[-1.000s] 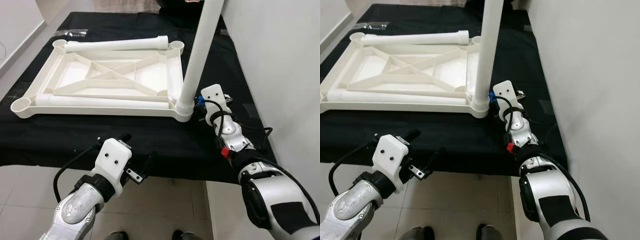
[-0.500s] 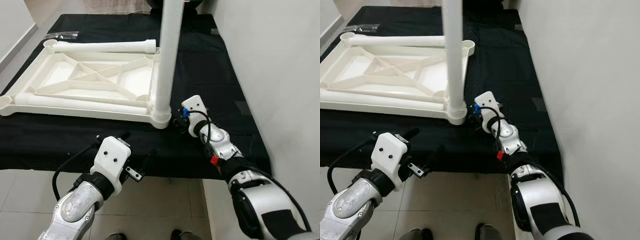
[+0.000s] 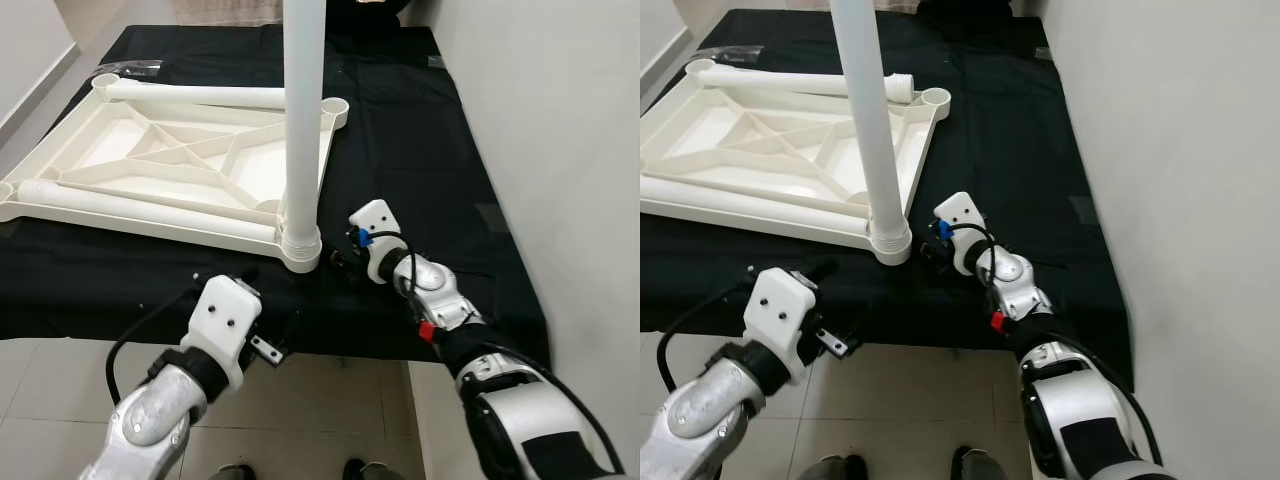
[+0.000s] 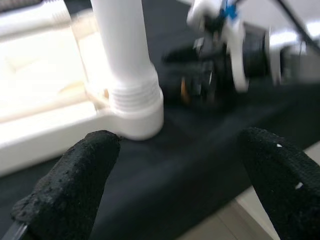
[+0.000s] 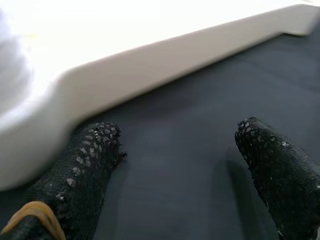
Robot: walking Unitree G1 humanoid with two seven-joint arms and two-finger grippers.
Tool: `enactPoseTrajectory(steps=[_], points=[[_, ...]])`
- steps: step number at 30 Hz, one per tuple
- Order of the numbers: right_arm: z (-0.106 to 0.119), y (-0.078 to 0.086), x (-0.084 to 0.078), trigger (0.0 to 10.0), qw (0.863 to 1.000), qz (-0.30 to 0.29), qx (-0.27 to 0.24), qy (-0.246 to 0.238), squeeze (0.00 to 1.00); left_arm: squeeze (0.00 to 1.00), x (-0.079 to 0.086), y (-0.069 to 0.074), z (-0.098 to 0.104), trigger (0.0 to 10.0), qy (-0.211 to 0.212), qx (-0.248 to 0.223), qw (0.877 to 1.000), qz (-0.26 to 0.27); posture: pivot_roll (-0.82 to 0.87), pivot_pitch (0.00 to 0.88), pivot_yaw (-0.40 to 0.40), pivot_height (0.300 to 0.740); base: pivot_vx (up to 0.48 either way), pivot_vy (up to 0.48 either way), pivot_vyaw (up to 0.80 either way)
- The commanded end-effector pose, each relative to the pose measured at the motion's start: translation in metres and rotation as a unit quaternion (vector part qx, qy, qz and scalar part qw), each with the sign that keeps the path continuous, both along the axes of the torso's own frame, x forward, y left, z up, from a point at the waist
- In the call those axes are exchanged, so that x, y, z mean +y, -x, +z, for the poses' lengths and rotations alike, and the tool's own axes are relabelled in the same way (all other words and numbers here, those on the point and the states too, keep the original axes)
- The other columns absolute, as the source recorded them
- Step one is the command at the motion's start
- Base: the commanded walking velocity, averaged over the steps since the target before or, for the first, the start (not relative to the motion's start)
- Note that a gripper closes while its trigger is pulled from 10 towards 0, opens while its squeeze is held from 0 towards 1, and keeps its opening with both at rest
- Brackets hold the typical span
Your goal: Building children table
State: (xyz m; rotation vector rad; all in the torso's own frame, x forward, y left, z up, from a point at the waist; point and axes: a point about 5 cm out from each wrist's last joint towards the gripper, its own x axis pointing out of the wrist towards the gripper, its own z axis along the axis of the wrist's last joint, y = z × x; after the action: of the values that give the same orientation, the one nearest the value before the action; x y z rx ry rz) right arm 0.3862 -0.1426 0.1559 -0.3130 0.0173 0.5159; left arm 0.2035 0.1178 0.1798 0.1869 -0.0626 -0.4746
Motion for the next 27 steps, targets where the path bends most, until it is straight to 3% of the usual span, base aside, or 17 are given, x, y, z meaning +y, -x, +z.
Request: enactPoseTrajectory(steps=[1, 3, 6, 7, 11, 14, 18, 20, 21, 22, 23, 26, 27], points=[[-0.004, 0.004, -0.017, 10.0, 1.0, 0.006, 0.022, -0.021, 0.0, 0.0, 0.0, 0.005, -0.009, 10.0, -0.004, 0.015, 1.0, 0.004, 0.17, 0.194, -0.046, 0.74, 0.0, 0.0, 0.0], [0.002, 0.007, -0.037, 10.0, 0.999, 0.03, 0.031, -0.032, 0.0, 0.0, 0.002, 0.012, -0.019, 10.0, -0.011, 0.027, 0.999, 0.016, 0.16, 0.182, -0.049, 0.74, 0.0, 0.0, 0.0], [0.005, 0.008, -0.044, 10.0, 0.998, 0.04, 0.034, -0.035, 0.0, 0.0, 0.003, 0.015, -0.022, 10.0, -0.015, 0.03, 0.999, 0.021, 0.16, 0.182, -0.049, 0.74, 0.0, 0.0, 0.0], [0.017, 0.012, -0.055, 10.0, 0.994, 0.091, 0.045, -0.047, 0.0, 0.0, 0.005, 0.023, -0.029, 10.0, -0.022, 0.04, 0.999, 0.026, 0.16, 0.164, -0.054, 0.74, 0.0, 0.0, 0.0], [0.02, 0.012, -0.057, 10.0, 0.992, 0.104, 0.049, -0.049, 0.0, 0.0, 0.006, 0.025, -0.031, 10.0, -0.023, 0.043, 0.998, 0.026, 0.16, 0.164, -0.054, 0.74, 0.0, 0.0, 0.0], [0.036, 0.018, -0.057, 10.0, 0.976, 0.198, 0.059, -0.076, 0.0, 0.0, 0.005, 0.024, -0.037, 10.0, -0.024, 0.048, 0.998, 0.03, 0.16, 0.124, -0.064, 0.74, 0.0, 0.0, 0.0], [0.049, 0.019, -0.048, 10.0, 0.961, 0.257, 0.051, -0.088, 0.0, 0.0, 0.003, 0.019, -0.042, 10.0, -0.023, 0.048, 0.998, 0.031, 0.16, 0.104, -0.067, 0.74, 0.0, 0.0, 0.0], [0.051, 0.018, -0.045, 10.0, 0.96, 0.262, 0.048, -0.086, 0.0, 0.0, 0.003, 0.018, -0.043, 10.0, -0.023, 0.047, 0.998, 0.031, 0.16, 0.102, -0.066, 0.74, 0.0, 0.0, 0.0], [0.054, 0.017, -0.042, 10.0, 0.959, 0.265, 0.041, -0.088, 0.85, 0.0, 0.003, 0.016, -0.044, 10.0, -0.023, 0.045, 0.998, 0.032, 0.15, 0.091, -0.068, 0.74, 0.0, 0.0, 0.0], [0.054, 0.017, -0.042, 10.0, 0.959, 0.265, 0.041, -0.088, 0.85, 0.0, 0.003, 0.016, -0.044, 10.0, -0.023, 0.045, 0.998, 0.032, 0.15, 0.091, -0.068, 0.74, 0.0, 0.0, 0.0], [0.057, 0.016, -0.04, 10.0, 0.958, 0.268, 0.037, -0.093, 1.0, 0.0, 0.003, 0.015, -0.044, 10.0, -0.022, 0.042, 0.998, 0.032, 0.15, 0.087, -0.07, 0.74, 0.0, 0.0, 0.0], [0.06, 0.015, -0.037, 10.0, 0.957, 0.275, 0.029, -0.088, 1.0, 0.0, 0.003, 0.013, -0.039, 10.0, -0.015, 0.023, 0.998, 0.048, 0.15, 0.083, -0.078, 0.74, 0.0, 0.0, 0.0], [0.061, 0.015, -0.036, 10.0, 0.957, 0.275, 0.025, -0.082, 0.92, 0.0, 0.003, 0.012, -0.034, 10.0, -0.011, 0.008, 0.998, 0.054, 0.15, 0.079, -0.08, 0.74, 0.0, 0.0, 0.0]])
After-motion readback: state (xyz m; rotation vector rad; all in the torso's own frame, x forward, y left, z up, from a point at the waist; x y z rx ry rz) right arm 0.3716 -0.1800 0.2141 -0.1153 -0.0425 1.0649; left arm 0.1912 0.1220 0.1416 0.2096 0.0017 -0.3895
